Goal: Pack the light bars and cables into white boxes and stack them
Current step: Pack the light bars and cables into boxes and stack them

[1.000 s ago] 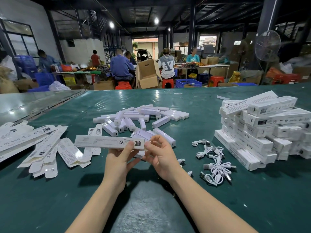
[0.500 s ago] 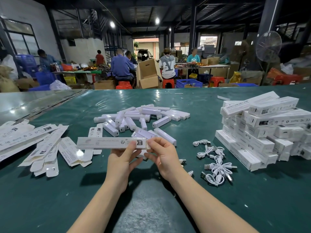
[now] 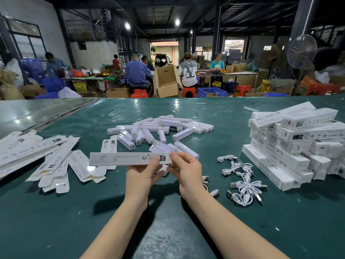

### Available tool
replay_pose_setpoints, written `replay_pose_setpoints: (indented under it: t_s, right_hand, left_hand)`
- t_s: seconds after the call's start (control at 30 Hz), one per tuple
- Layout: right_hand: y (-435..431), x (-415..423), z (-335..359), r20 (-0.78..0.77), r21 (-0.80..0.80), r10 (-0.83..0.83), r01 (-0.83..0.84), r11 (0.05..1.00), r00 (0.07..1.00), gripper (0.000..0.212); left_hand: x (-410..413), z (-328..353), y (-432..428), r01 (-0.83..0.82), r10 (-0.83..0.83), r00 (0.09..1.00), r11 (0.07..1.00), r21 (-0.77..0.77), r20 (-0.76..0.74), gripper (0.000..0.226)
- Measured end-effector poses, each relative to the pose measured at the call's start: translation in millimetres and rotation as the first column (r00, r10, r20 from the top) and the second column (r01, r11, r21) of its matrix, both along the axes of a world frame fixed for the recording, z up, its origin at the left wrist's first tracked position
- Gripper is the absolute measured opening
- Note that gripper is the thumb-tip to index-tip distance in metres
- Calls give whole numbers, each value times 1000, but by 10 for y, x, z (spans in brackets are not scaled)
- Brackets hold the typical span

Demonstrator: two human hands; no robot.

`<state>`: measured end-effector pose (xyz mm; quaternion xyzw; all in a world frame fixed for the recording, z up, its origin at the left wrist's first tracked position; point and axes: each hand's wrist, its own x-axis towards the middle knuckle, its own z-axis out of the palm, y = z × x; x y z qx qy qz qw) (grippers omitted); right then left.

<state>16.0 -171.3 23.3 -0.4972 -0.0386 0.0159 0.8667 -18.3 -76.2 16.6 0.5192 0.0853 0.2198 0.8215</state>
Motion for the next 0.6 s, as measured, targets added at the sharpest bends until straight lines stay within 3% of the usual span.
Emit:
replay_pose_setpoints:
  t_s: [0.27,0.33,0.43,0.5,0.6]
  right_hand:
    - [114,-115,35,206,-188,6,34,982,978,19]
    - [172,-164,52,208,-201,74,-32,979,975,25]
    - [292,-252,28,168,-129,298,-279,952,940,40]
    - [324,-280,1,202,-187,416,-382,905,887,53]
    - [303,-262,-66,234,-365,455,-356,860,859,67]
  left_hand:
    - [14,20,8,-52,56,998,990,-129,23,8]
    - [17,38,6,-23,31,999,966,-256,28,9]
    - [22,64,14,13,-17,1000,848,-530,-1,10]
    - [36,53,38,39,-48,999,822,-569,-2,24]
    - [59,36,87,33,-53,998,840,-542,-20,36]
